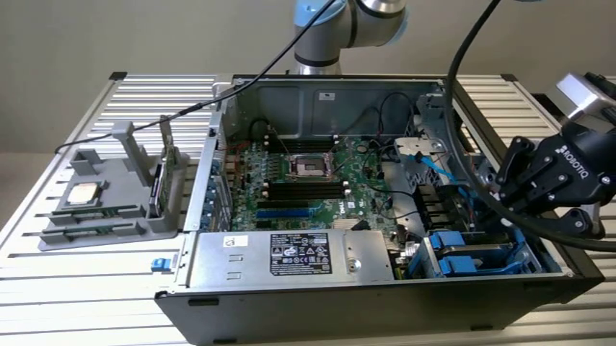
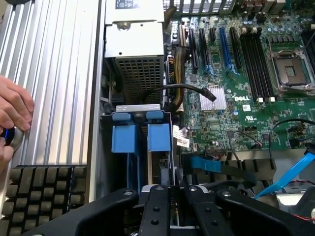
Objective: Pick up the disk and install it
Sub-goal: 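Insert the disk into the insertion slot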
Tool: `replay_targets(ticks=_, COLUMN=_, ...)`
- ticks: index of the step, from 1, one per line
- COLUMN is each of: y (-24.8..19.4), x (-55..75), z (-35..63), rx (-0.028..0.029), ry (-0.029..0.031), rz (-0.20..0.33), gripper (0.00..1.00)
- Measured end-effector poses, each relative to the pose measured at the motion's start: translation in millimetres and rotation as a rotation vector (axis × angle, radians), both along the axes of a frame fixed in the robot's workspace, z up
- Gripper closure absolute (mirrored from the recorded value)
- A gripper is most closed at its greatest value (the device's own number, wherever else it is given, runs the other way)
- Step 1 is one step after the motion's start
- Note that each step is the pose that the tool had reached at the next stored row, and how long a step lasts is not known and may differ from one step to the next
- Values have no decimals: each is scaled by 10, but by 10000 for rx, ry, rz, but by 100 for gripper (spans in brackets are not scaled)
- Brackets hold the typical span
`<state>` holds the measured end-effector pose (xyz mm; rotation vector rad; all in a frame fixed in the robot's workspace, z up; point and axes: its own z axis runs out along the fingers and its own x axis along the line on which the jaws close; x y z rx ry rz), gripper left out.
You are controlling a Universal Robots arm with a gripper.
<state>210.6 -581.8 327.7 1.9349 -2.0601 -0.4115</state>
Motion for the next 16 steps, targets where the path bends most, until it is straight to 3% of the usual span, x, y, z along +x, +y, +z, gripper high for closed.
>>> replay_targets(ticks=7, y=24, x=17, z=-2, rx=-119, ry=8, rz=2, gripper=83)
replay_targets(ticks=14, y=25, x=21, z=-3, rx=-334, ry=10, rz=7, gripper=83)
replay_targets(ticks=16, y=25, x=21, z=-4, rx=-370, ry=9, rz=17, gripper=83)
